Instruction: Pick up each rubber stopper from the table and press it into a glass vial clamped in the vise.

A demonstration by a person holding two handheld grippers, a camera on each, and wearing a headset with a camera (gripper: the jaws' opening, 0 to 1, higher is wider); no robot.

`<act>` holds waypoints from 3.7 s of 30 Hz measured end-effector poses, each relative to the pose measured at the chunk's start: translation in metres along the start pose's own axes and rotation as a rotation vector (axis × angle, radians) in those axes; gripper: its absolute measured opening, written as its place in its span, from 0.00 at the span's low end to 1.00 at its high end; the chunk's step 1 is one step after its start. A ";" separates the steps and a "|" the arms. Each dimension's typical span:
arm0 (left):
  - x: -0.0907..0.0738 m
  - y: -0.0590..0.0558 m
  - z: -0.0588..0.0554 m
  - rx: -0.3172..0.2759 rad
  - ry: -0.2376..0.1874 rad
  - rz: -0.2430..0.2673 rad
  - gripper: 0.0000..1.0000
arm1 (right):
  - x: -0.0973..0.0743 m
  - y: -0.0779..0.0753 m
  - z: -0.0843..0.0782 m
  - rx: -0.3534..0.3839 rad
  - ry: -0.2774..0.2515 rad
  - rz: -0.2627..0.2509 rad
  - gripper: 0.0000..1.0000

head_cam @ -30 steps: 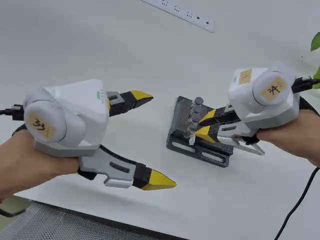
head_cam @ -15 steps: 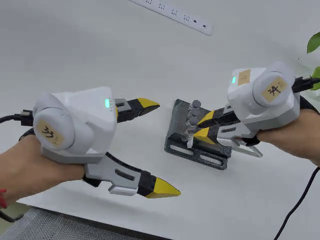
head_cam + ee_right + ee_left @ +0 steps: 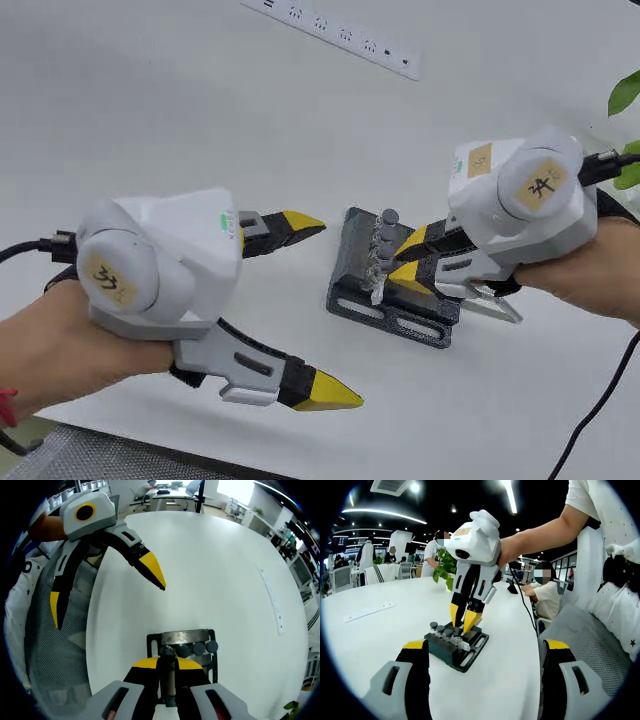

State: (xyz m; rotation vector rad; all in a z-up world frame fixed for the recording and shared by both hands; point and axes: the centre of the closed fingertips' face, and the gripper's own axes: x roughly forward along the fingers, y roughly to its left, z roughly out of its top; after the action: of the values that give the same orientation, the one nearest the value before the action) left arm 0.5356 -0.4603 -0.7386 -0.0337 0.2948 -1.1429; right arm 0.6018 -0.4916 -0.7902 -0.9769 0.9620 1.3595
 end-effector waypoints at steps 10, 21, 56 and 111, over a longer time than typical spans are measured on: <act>0.000 -0.001 0.001 -0.003 -0.007 0.001 0.93 | -0.002 0.001 -0.001 -0.096 0.063 0.010 0.06; 0.025 -0.020 0.000 0.022 0.015 -0.067 0.91 | -0.011 0.003 0.016 -0.043 -0.006 0.024 0.06; 0.036 -0.024 0.000 0.022 0.017 -0.101 0.91 | -0.019 0.011 0.027 -0.016 -0.060 0.036 0.06; -0.006 0.005 -0.025 -0.028 -0.008 0.032 0.91 | 0.010 0.001 0.002 -0.089 0.190 0.067 0.06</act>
State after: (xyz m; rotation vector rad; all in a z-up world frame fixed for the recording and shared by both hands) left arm 0.5319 -0.4497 -0.7621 -0.0578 0.3035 -1.1066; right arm 0.6011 -0.4869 -0.7994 -1.1663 1.0915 1.3928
